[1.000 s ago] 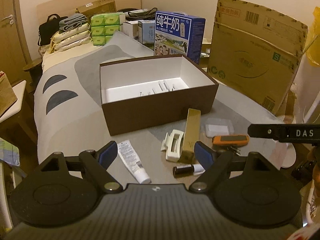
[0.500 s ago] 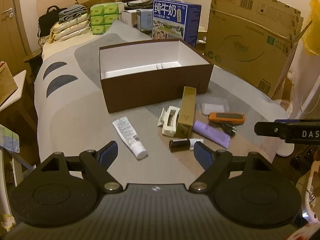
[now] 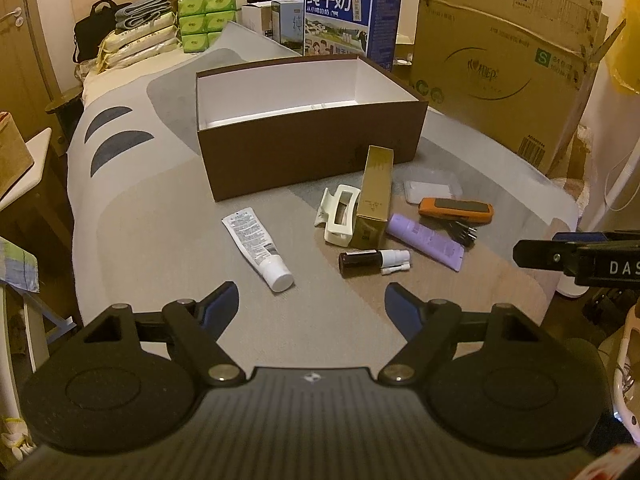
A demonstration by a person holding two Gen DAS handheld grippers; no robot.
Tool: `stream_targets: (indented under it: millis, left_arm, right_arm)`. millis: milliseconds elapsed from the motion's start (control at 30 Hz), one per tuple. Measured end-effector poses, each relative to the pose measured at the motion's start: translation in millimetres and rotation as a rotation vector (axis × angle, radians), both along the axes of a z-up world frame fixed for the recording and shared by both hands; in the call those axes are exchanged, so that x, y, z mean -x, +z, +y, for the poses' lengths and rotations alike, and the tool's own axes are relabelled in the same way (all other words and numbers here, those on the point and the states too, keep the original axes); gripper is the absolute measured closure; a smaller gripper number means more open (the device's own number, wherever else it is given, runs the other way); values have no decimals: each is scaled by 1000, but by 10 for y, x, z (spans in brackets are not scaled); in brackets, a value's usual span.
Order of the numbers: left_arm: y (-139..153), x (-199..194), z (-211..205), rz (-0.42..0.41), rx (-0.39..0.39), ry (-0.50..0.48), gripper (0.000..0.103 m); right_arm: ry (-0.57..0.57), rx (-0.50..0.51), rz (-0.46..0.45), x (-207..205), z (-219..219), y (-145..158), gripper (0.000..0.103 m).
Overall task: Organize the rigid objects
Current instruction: 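Reach the left tool to the white cream tube while the right tool reaches the dropper bottle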
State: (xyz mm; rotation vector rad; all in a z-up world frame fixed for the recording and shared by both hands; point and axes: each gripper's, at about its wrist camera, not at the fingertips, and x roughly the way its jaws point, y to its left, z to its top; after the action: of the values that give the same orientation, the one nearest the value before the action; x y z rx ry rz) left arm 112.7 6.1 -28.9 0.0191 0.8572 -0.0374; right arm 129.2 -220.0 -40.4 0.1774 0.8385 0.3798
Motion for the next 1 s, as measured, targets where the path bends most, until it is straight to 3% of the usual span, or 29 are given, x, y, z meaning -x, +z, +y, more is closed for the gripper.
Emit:
stream_targets:
  millis: [533,1000]
  left_arm:
    - [-382,-216,26,65,-6,29,29]
    - [-761,-546,252,105,-7,80,29]
  right_arm:
    - [59,3,18,-142,106,-400,35]
    - [28,3,98,-571,628,-905,34]
